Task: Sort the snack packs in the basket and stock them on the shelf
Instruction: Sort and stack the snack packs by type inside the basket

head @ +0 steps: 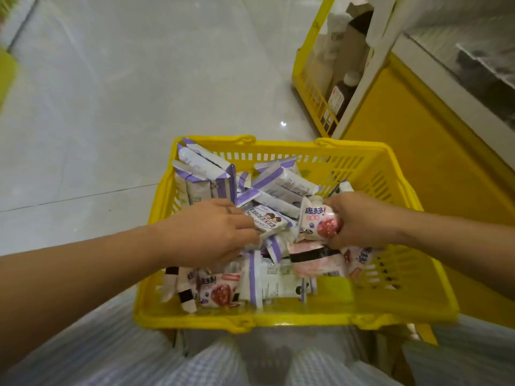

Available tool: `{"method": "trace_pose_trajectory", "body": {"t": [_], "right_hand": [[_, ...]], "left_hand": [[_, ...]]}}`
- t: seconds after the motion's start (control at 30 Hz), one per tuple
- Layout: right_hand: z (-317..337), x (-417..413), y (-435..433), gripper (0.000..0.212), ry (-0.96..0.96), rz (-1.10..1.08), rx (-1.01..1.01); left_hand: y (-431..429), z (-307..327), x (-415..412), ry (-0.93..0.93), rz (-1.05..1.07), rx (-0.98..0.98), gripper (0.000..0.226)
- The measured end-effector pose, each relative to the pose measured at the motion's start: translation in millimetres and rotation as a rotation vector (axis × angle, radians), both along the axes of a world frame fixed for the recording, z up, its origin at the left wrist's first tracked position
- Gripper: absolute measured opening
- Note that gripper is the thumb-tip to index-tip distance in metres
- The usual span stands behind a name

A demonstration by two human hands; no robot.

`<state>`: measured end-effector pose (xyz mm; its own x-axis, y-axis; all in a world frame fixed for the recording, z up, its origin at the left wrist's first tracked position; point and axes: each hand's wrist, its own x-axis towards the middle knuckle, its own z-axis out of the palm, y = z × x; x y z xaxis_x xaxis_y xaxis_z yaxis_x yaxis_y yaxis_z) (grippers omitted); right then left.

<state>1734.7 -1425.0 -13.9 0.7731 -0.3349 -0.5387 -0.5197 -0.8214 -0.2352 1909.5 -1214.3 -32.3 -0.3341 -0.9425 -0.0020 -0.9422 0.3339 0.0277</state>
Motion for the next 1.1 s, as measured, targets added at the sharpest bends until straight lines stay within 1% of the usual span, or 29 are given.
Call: {"method": "trace_pose_trajectory", "body": {"t": [0.07, 0.13, 0.2, 0.27, 0.33, 0.4, 0.47, 0.53, 0.63, 0.7, 0.77, 0.83, 0.93, 1.0, 1.07, 1.1], "right_hand": [[16, 20, 16, 0.03, -0.073, -0.054, 0.172], [24, 39, 36, 0.029, -0.149, -0.123, 0.35], [23, 57, 61, 0.024, -0.207, -0.161, 0.466], [13, 73, 87, 0.021, -0.255, -0.191, 0.568], [-3, 83, 110, 0.02, -0.314, -0.263, 0.671], [-19, 86, 125, 0.024, -0.385, -0.34, 0.712], [-29, 84, 130, 0.04, -0.395, -0.384, 0.817], [-34, 78, 127, 0.057, -0.333, -0.373, 0.925], [-38, 63, 121, 0.064, -0.274, -0.317, 0.919], [-44, 52, 122, 0.062, -0.31, -0.35, 0.856], [-51, 41, 125, 0.057, -0.363, -0.367, 0.792], [-56, 36, 130, 0.055, -0.345, -0.269, 0.734], [-56, 37, 126, 0.059, -0.253, -0.108, 0.764], [-52, 37, 113, 0.061, -0.206, -0.014, 0.736], [-46, 32, 93, 0.053, -0.23, 0.041, 0.651], [-43, 26, 81, 0.047, -0.25, 0.032, 0.604]], "left_hand": [[18, 14, 11, 0.045, 0.119, -0.112, 0.02], [33, 24, 20, 0.124, 0.281, -0.262, 0.021], [46, 28, 24, 0.212, 0.4, -0.398, 0.02], [53, 27, 23, 0.273, 0.458, -0.42, 0.027], [58, 22, 21, 0.25, 0.476, -0.333, 0.036], [62, 12, 21, 0.123, 0.448, -0.18, 0.047], [66, 0, 20, -0.017, 0.446, 0.03, 0.058], [70, -16, 22, -0.077, 0.462, 0.176, 0.067], [69, -32, 25, -0.117, 0.46, 0.25, 0.068], [66, -36, 23, -0.129, 0.47, 0.258, 0.068], [63, -38, 20, -0.154, 0.472, 0.236, 0.068], [62, -39, 17, -0.171, 0.466, 0.221, 0.067], [57, -38, 14, -0.2, 0.456, 0.25, 0.065], [52, -32, 13, -0.226, 0.432, 0.262, 0.065], [45, -21, 10, -0.265, 0.362, 0.225, 0.06], [41, -17, 7, -0.287, 0.319, 0.178, 0.054]]}}
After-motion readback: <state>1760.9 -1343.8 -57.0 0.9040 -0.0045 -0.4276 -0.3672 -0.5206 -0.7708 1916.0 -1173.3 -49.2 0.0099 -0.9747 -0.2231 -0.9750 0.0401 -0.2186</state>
